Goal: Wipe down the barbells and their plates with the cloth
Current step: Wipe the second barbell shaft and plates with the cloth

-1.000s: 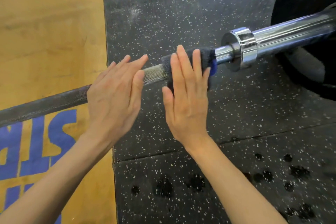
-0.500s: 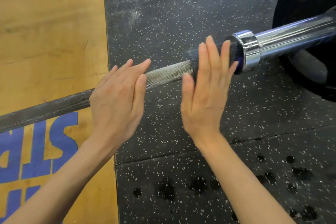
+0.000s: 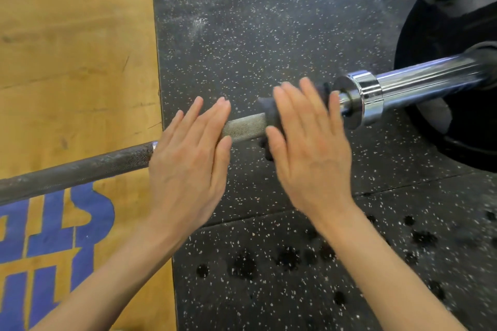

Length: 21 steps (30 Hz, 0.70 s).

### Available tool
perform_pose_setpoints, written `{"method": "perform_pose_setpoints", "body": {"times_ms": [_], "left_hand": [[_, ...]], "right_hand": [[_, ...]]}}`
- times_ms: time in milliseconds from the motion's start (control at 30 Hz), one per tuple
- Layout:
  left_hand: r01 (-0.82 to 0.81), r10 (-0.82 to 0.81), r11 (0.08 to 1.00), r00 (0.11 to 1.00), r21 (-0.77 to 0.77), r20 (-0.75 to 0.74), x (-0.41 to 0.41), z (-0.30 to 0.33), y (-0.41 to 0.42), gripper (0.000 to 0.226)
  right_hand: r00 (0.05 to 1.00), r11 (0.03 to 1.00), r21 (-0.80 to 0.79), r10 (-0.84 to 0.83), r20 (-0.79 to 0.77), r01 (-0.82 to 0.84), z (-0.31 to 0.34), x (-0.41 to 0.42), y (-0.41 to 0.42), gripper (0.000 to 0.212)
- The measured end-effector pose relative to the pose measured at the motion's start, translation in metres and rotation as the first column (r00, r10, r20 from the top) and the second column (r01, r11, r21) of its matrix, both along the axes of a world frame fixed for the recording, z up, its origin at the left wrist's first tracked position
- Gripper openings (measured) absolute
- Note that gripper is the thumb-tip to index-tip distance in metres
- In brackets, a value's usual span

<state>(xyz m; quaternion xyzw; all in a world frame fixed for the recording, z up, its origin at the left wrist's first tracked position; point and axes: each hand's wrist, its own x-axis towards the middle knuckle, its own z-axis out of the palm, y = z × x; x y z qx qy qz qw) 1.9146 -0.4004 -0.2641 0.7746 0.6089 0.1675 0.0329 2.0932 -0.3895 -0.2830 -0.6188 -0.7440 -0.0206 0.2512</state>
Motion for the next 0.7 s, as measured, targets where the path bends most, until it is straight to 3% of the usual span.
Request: {"method": "perform_pose_setpoints", "body": {"times_ms": [100, 200, 267, 367, 433, 500, 600, 700], "left_hand": [[0.011, -0.011, 1.0, 1.0, -0.009, 0.005, 0.001, 0.0, -0.007, 0.047], [0.026, -0.026, 1.0, 1.0, -0.015, -0.009, 0.003, -0.001, -0.015, 0.048], [0.043, -0.043, 0.999, 0.999, -0.022, -0.005, 0.003, 0.001, -0.022, 0.048], [0.06, -0.06, 0.997, 0.998, -0.041, -0.014, 0.003, 0.002, -0.031, 0.05], [0.072, -0.073, 0.996, 0.997, -0.043, -0.022, 0.004, 0.002, -0.037, 0.05], [0.081, -0.082, 0.996, 0.996, -0.049, -0.018, 0.004, 0.002, -0.044, 0.051], [0.093, -0.095, 0.993, 0.995, -0.078, -0.023, 0.005, 0.004, -0.057, 0.053], [0.097, -0.098, 0.987, 0.995, -0.125, -0.002, 0.008, 0.006, -0.071, 0.056]], "right_hand": [[0.981, 0.985, -0.02, -0.174, -0.089, 0.173, 0.009, -0.002, 0.003, 0.054], [0.996, 0.995, -0.082, -0.056, -0.076, 0.05, 0.008, -0.021, -0.017, 0.053], [0.996, 0.993, -0.104, 0.062, 0.059, -0.056, 0.013, -0.006, -0.02, 0.053], [0.987, 0.992, -0.112, -0.033, 0.155, 0.051, 0.022, 0.009, -0.014, 0.052], [0.991, 0.98, -0.151, -0.121, 0.053, 0.128, 0.029, -0.01, -0.022, 0.05], [0.996, 0.98, -0.184, -0.085, -0.015, 0.081, 0.028, -0.026, -0.038, 0.049], [0.994, 0.98, -0.198, 0.022, 0.108, 0.0, 0.03, -0.003, -0.047, 0.05], [0.982, 0.971, -0.187, -0.128, 0.137, 0.153, 0.034, 0.012, -0.05, 0.05]]}}
